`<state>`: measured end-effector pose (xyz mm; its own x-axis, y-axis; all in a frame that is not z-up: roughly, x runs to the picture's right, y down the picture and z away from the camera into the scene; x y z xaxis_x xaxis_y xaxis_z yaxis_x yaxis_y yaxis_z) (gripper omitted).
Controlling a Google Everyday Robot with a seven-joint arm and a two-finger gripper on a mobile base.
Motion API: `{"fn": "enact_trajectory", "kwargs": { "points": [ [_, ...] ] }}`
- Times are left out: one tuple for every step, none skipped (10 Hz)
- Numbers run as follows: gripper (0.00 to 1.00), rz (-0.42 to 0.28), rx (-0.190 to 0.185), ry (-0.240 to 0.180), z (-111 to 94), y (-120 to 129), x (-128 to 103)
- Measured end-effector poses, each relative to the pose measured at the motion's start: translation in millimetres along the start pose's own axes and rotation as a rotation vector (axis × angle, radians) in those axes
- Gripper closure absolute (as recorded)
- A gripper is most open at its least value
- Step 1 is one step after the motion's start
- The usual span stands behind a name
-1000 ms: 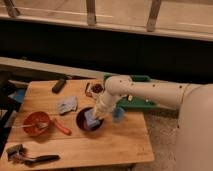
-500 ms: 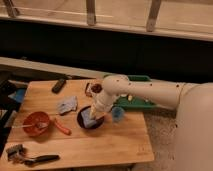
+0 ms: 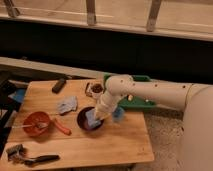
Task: Wipe purple bowl with sponge
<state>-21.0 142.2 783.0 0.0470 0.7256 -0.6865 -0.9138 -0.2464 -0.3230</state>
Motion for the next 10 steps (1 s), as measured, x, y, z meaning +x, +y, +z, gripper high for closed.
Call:
{"fn": "enact_trajectory", "kwargs": {
  "points": [
    [1.0, -0.001, 0.002, -0.005, -1, 0, -4],
    [1.0, -0.003, 0.001, -0.007, -1, 2, -8],
    [1.0, -0.013, -0.005, -0.007, 0, 5, -9],
    [1.0, -0.03, -0.021, -0.004, 4, 14, -7],
    [1.0, -0.043, -0.033, 0.003, 7, 21, -1],
    [1.0, -0.053, -0.043, 0.011, 10, 26, 5],
    [1.0, -0.053, -0.044, 0.016, 12, 27, 10],
    [1.0, -0.039, -0.041, 0.016, 11, 24, 13],
    [1.0, -0.016, -0.03, 0.008, 7, 15, 12],
    [1.0, -0.002, -0.018, -0.006, 1, 6, 5]
  ]
}}
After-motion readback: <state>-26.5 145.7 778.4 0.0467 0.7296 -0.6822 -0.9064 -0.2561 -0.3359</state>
